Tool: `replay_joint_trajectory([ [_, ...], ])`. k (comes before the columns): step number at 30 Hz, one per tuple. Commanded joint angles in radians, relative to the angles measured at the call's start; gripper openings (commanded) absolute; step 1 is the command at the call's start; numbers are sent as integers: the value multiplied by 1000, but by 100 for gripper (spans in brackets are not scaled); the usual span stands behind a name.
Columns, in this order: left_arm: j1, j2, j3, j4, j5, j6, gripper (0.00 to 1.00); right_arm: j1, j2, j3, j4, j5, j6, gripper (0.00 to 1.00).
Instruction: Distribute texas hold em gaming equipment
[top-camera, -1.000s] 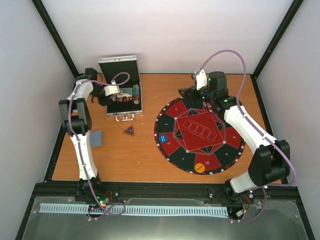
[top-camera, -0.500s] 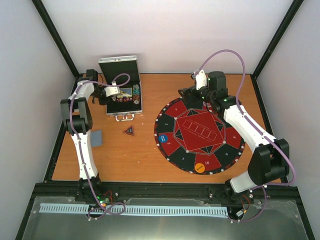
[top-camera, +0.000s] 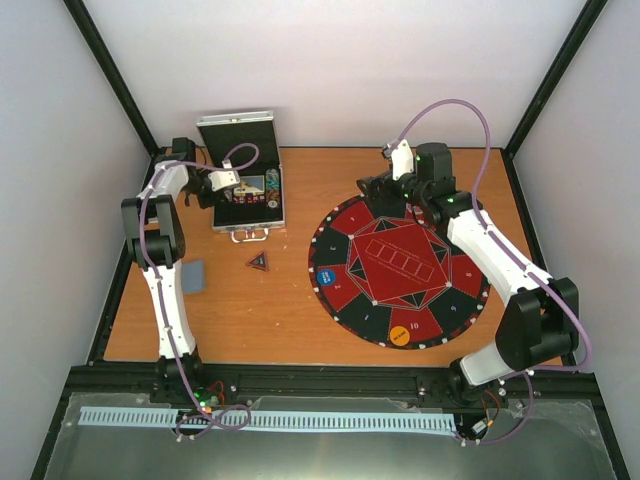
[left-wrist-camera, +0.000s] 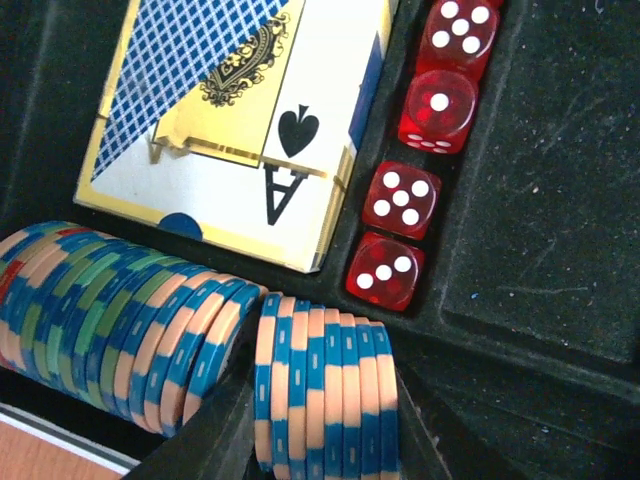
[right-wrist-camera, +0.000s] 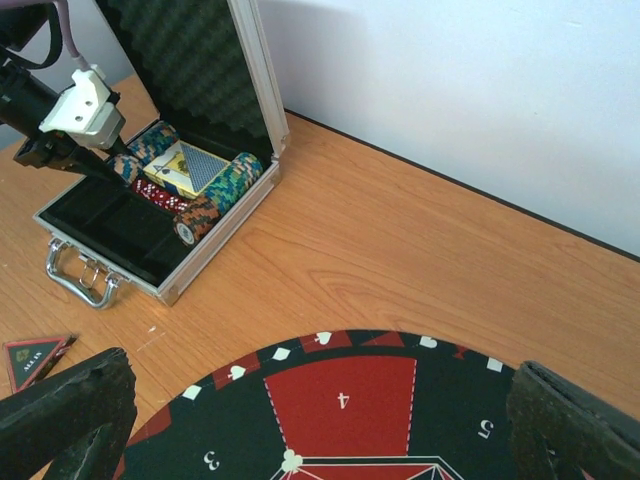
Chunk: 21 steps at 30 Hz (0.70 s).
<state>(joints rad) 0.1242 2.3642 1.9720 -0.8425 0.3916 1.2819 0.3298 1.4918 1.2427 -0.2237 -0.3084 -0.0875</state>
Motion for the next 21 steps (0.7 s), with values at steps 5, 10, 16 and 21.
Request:
replay_joint_trajectory([
  [5, -4, -167, 86, -54, 129, -356, 1, 3, -31, 23, 5, 4, -2, 100],
  [10, -5, -285, 90, -131, 309, -718, 1, 4, -35, 21, 45, 37, 21, 100],
  [16, -48, -323, 61, -196, 439, -1017, 1, 111, 6, -9, 191, 108, -78, 99],
  [21, -115, -374, 5, -192, 469, -1105, 1, 241, 42, -71, 391, 24, -328, 99],
])
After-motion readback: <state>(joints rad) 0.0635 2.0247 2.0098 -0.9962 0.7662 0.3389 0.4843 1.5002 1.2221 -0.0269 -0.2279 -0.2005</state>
